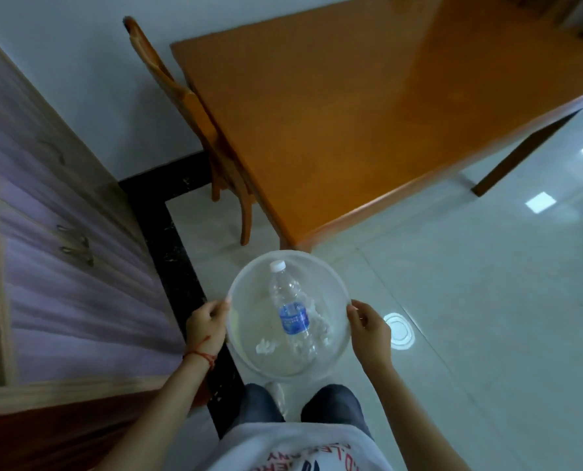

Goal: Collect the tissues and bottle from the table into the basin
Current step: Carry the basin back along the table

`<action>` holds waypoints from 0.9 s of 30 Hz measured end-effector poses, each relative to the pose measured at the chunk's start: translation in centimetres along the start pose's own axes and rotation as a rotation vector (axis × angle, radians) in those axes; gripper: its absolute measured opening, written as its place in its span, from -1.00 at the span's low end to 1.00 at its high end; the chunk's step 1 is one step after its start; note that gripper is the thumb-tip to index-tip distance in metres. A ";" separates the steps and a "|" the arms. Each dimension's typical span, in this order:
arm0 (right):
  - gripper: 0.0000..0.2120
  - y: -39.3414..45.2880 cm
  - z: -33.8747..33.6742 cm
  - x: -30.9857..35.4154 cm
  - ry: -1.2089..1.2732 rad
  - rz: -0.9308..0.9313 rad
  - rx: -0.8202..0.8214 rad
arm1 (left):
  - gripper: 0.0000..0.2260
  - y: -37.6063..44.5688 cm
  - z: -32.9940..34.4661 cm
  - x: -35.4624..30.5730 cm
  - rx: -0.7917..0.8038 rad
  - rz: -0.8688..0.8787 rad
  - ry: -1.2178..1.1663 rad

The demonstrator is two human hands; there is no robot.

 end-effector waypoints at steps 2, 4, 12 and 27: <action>-0.78 0.0 -2.5 -1.5 0.041 0.031 -0.045 | -0.69 -0.2 2.3 -1.5 0.056 0.030 0.006; -0.77 0.0 -5.2 -3.0 0.064 0.059 -0.087 | -0.65 -0.4 5.0 -3.2 0.111 0.067 0.006; -0.77 0.0 -16.6 -10.7 0.201 0.196 -0.297 | -0.77 -3.4 17.5 -10.8 0.357 0.189 0.023; -0.82 -2.3 -32.1 -21.7 0.446 0.380 -0.627 | -0.71 -11.5 37.7 -21.3 0.724 0.412 0.104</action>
Point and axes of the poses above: each hand's wrist, its own y-axis towards the middle knuckle, its own z-axis out of the palm, x = y × z, the point moved 9 cm from there along y, towards the middle knuckle, and after that the axes turned 10 degrees about z, right-handed, at the moved point
